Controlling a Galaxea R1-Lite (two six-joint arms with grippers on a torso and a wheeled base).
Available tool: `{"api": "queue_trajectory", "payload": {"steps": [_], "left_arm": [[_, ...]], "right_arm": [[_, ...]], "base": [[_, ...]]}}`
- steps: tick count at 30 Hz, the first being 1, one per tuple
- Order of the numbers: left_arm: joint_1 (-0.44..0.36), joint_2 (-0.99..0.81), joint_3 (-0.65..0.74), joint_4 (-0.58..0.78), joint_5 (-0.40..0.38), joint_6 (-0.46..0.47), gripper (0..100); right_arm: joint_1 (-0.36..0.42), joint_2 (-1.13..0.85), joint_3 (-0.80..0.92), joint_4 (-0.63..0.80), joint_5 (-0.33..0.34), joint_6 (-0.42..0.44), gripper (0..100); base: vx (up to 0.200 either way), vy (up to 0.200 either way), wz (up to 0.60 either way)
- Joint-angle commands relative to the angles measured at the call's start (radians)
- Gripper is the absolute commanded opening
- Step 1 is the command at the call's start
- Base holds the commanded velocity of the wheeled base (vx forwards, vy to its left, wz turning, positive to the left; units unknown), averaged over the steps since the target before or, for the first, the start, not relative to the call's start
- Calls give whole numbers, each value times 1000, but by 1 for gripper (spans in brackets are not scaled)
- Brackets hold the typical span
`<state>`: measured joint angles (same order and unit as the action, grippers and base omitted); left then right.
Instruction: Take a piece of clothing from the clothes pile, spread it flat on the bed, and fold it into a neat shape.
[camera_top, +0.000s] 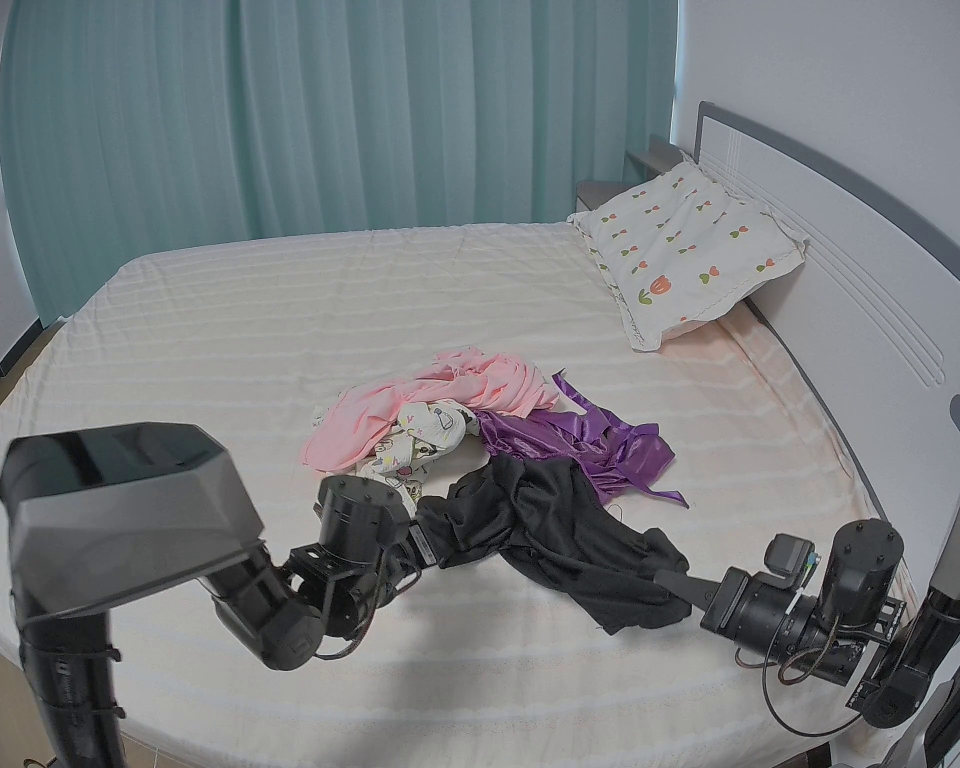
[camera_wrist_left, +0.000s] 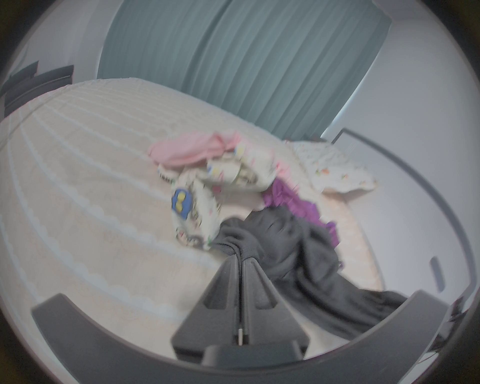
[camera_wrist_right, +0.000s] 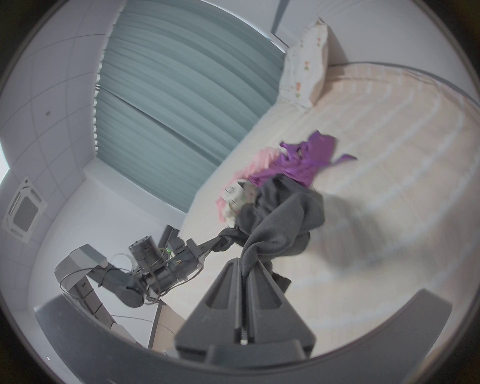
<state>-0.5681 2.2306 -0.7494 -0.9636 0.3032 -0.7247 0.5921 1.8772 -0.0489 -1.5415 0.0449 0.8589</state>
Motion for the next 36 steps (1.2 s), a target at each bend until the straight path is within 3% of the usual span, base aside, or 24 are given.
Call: {"api": "queue_trajectory", "payload": {"steps": [1, 6, 12, 16, 20, 28, 36], "left_arm": [[-10, -450, 102, -1, 5, -67, 0], [-1, -634, 94, -9, -3, -67, 0], [8, -760, 110, -12, -4, -71, 0], [14, -718, 186, -23, -24, -73, 0], [13, -643, 281, -133, -22, -73, 0], [4, -546, 447, -303, -27, -68, 0], [4, -514, 455, -313, -32, -75, 0]], "right_arm": [[-48, -207, -233, -22, 3, -103, 0], [-132, -357, -416, -12, 6, -104, 0], [-155, -441, -391, 86, 67, -93, 0], [-153, -339, -289, 100, 98, -49, 0], [-153, -245, -246, 61, 99, 0, 0], [-101, -116, -157, 1, 96, 9, 0], [-81, -79, -149, -22, 87, 8, 0]], "base": [[0, 0, 0], [0, 0, 0], [0, 0, 0], [0, 0, 0], [0, 0, 0], [0, 0, 0], [0, 0, 0]]}}
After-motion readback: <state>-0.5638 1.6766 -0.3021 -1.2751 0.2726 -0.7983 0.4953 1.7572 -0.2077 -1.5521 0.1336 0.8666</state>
